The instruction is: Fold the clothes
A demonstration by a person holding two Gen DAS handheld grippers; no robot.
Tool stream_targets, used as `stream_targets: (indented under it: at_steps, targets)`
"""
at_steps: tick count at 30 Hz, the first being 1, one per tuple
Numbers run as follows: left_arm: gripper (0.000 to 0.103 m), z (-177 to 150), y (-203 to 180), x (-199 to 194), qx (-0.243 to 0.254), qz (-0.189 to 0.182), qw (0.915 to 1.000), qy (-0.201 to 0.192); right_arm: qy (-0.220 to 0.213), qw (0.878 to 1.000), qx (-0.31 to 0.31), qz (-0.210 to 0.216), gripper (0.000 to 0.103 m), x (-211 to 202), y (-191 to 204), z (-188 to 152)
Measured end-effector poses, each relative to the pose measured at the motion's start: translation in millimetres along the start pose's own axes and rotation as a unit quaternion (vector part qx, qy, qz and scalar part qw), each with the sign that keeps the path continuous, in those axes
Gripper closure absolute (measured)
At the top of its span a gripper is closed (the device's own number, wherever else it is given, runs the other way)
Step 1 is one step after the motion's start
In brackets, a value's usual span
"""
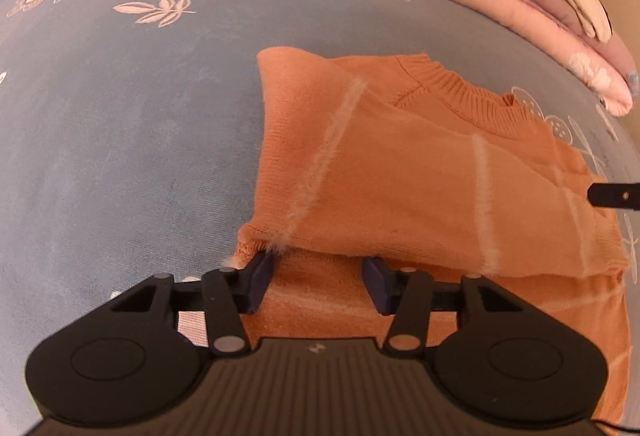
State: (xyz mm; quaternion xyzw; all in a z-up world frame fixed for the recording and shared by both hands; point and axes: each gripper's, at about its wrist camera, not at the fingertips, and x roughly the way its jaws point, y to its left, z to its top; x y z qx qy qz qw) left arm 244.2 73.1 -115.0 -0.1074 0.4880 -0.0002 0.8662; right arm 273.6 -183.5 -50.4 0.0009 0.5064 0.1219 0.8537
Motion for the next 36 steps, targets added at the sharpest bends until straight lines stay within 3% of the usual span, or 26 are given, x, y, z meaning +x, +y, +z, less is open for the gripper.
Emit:
stream_targets:
  at_steps: [2, 4, 7, 12, 15, 19, 24, 26, 27, 32, 36]
  targets:
    - [0.066, -2.4, 7.5, 2.4, -0.017, 0.009, 0.9998, -0.007, 0.004, 1.0, -0.019, 0.011, 0.075, 4.0, 19.2, 0.1]
    - [0.074, -5.6, 22.2, 4.0, -0.07, -0.001, 0.9974, -0.013, 0.004, 0.999, -0.033, 0.022, 0.074, 4.2, 34.5, 1.6]
    - [0.074, -6.7, 37.1, 5.6, -0.129, -0.024, 0.9912, -0.014, 0.006, 0.998, -0.051, 0.046, 0.073, 4.1, 52.3, 8.0]
    - [0.07, -7.7, 33.4, 6.5, -0.109, -0.031, 0.9934, -0.014, -0.006, 0.988, -0.104, 0.11, 0.066, 14.2, 80.0, 41.4]
    - [0.07, -9.0, 37.6, 6.8, -0.12, -0.041, 0.9918, -0.016, 0.005, 0.976, -0.152, 0.153, 0.063, 37.9, 106.5, 73.9]
    - [0.07, -10.9, 41.7, 6.3, -0.135, -0.052, 0.9893, -0.019, 0.048, 0.955, -0.209, 0.206, 0.046, 83.9, 146.4, 115.2]
    - [0.07, -13.0, 51.7, 6.8, -0.171, -0.075, 0.9822, -0.02, 0.139, 0.93, -0.289, 0.181, 0.046, 150.3, 194.5, 136.8]
    - [0.07, -14.1, 55.6, 7.6, -0.186, -0.082, 0.9789, -0.021, 0.193, 0.919, -0.291, 0.183, 0.064, 169.3, 203.8, 139.4]
    - [0.07, -14.6, 57.7, 6.8, -0.2, -0.084, 0.976, -0.023, 0.197, 0.918, -0.296, 0.178, 0.08, 172.4, 208.0, 138.9]
    - [0.071, -21.2, 67.0, 3.4, -0.268, -0.08, 0.9589, -0.045, 0.191, 0.918, -0.296, 0.18, 0.087, 173.4, 228.6, 139.4]
    - [0.07, -22.7, 65.0, 5.1, -0.27, -0.073, 0.959, -0.048, 0.2, 0.919, -0.3, 0.161, 0.082, 182.8, 232.6, 137.2]
